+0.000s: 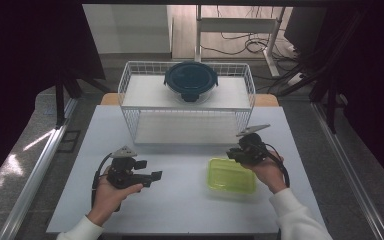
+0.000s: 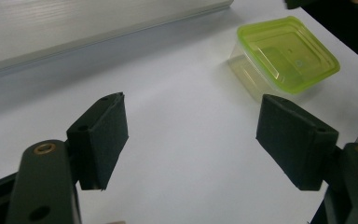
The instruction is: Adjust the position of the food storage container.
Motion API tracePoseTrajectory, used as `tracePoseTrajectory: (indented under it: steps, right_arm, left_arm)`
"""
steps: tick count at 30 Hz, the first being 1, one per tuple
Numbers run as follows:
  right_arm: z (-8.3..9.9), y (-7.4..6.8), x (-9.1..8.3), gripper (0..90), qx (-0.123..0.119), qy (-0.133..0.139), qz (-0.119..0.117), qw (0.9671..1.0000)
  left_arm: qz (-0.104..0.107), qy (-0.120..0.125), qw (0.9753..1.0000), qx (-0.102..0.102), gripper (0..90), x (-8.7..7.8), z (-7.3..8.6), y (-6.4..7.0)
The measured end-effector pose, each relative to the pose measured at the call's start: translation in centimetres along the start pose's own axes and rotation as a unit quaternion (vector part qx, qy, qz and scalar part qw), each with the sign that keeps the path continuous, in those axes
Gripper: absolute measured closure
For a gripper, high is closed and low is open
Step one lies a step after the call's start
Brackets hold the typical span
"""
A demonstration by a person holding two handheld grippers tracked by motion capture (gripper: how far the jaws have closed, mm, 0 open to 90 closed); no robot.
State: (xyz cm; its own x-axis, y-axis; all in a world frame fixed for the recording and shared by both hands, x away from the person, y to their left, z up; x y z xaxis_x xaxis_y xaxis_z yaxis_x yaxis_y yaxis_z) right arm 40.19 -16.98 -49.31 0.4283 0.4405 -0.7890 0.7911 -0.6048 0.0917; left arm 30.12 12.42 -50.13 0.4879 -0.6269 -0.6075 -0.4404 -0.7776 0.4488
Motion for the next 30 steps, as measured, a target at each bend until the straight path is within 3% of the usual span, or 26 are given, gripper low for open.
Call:
tracePoseTrajectory:
  steps: [1,2,3,4,7,12,18,25,28,30]
  right_arm:
    - [-0.2,0.2,0.6,84.0,-0.015,-0.010,0.004,0.9998]
    - [-0.2,0.2,0.6,84.0,-0.015,-0.010,0.004,0.9998]
    - [-0.6,0.3,1.6,88.0,-0.043,-0.030,0.003,0.9986]
    - [-0.6,0.3,1.6,88.0,-0.043,-0.030,0.003,0.9986]
    - [-1.1,0.4,3.3,88.6,-0.088,-0.071,0.005,0.9936]
    - [-1.2,-0.1,4.5,88.7,-0.111,-0.101,0.001,0.9887]
    - [-1.0,-1.1,4.9,88.7,-0.141,-0.111,-0.014,0.9837]
    - [-0.9,-2.4,4.8,88.7,-0.160,-0.110,-0.021,0.9808]
    - [-0.9,-2.5,4.8,88.7,-0.162,-0.110,-0.020,0.9805]
    - [-1.0,-2.3,4.4,88.7,-0.155,-0.099,-0.013,0.9828]
  left_arm:
    - [0.000,-0.001,1.0000,0.000,24.4,0.0,0.0,-0.1]
    - [0.000,-0.001,1.0000,0.000,24.5,0.0,0.0,-0.1]
    - [0.000,-0.003,1.0000,-0.002,24.5,0.0,0.2,-0.2]
    - [0.000,-0.003,1.0000,-0.002,24.5,0.0,0.2,-0.2]
    - [0.002,-0.006,1.0000,-0.002,24.4,-0.1,0.3,-0.4]
    - [0.016,-0.004,0.9998,-0.013,24.5,-0.3,0.3,-0.3]
    - [0.013,-0.004,0.9998,-0.011,24.5,-0.2,0.3,-0.3]
    - [0.018,-0.007,0.9997,-0.016,24.5,0.0,0.3,-0.3]
    - [0.016,-0.007,0.9997,-0.015,24.5,0.0,0.3,-0.4]
    - [0.014,-0.007,0.9998,-0.014,24.5,0.0,0.3,-0.4]
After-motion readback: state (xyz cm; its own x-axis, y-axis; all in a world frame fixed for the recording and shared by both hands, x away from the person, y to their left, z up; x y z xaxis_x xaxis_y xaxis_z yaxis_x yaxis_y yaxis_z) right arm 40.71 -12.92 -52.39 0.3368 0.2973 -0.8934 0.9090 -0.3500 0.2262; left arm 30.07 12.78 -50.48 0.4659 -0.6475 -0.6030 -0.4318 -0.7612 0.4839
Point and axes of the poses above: each handheld gripper's, and its own axes: x roughly forward along the jaws, z roughly out of its underside, y roughly to its right, the point moved 7 cm from there along x, roughly forward along the jaws, and after that the axes turned 10 degrees about -x, right-handed, at the moved point
